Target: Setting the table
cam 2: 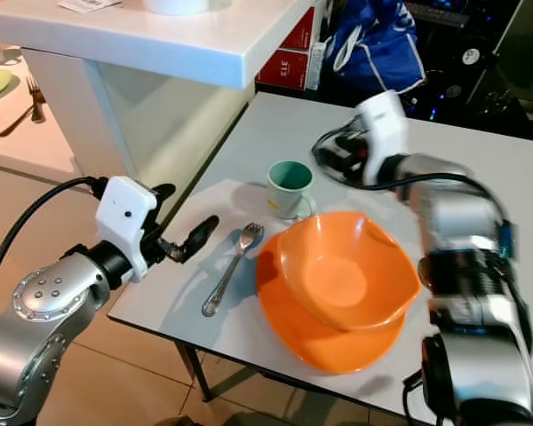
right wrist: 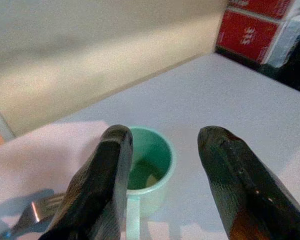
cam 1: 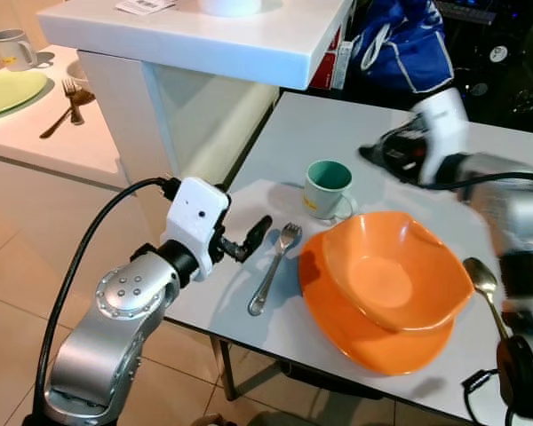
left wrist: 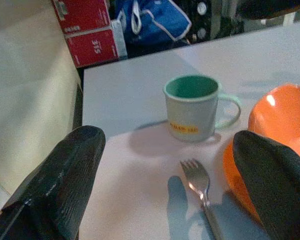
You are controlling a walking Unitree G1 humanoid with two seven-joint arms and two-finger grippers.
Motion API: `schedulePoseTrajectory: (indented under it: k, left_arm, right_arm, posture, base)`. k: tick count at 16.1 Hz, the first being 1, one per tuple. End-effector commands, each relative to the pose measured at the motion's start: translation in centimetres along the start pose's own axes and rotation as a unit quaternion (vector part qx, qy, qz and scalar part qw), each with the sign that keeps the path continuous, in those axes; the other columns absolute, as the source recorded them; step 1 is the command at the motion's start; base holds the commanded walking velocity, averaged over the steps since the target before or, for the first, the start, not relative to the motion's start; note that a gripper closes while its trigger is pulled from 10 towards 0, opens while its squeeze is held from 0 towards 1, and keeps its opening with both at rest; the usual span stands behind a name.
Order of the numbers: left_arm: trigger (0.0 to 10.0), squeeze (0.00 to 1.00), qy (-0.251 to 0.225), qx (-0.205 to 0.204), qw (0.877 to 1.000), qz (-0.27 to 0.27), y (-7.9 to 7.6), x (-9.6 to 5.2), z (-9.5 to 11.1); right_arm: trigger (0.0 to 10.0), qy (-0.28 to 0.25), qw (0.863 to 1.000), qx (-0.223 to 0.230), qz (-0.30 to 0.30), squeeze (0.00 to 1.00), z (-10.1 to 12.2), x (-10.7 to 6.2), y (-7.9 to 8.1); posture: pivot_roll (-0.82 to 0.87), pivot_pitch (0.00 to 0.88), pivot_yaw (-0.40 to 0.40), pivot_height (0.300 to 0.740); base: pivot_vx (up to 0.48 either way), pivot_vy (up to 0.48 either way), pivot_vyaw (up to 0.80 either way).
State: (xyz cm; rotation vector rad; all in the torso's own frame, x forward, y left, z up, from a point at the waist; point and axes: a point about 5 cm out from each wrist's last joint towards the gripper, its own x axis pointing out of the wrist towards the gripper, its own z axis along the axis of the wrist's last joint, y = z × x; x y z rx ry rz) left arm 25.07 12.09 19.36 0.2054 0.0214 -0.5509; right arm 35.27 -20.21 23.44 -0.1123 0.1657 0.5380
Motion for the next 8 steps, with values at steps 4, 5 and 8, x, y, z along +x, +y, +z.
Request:
schedulePoseTrajectory:
  k: [4, 5, 8]
  left_arm:
    - [10.0, 0.00, 0.032, 0.006, 0.998, 0.058, 0.4, 0.7, -0.7]
    - [10.0, 0.00, 0.031, 0.010, 0.997, 0.067, 0.4, 1.0, -0.7]
    - [10.0, 0.00, 0.001, 0.013, 0.995, 0.096, 0.8, 1.6, -0.3]
  right_arm:
    - [10.0, -0.055, 0.990, 0.088, -0.095, 0.00, -1.2, -4.1, 3.2]
    - [10.0, -0.064, 0.984, 0.113, -0.121, 0.00, -1.9, -4.5, 3.5]
    - [10.0, -0.072, 0.970, 0.180, -0.148, 0.00, -3.9, -4.9, 6.4]
  posture:
    - [-0.03, 0.000, 0.009, 0.740]
    - [-0.03, 0.000, 0.007, 0.740]
    - [-0.04, 0.000, 0.014, 0.740]
  base:
    - [0.000, 0.000, 0.00]
    - [0.000, 0.000, 0.00]
    - [0.000, 0.000, 0.00]
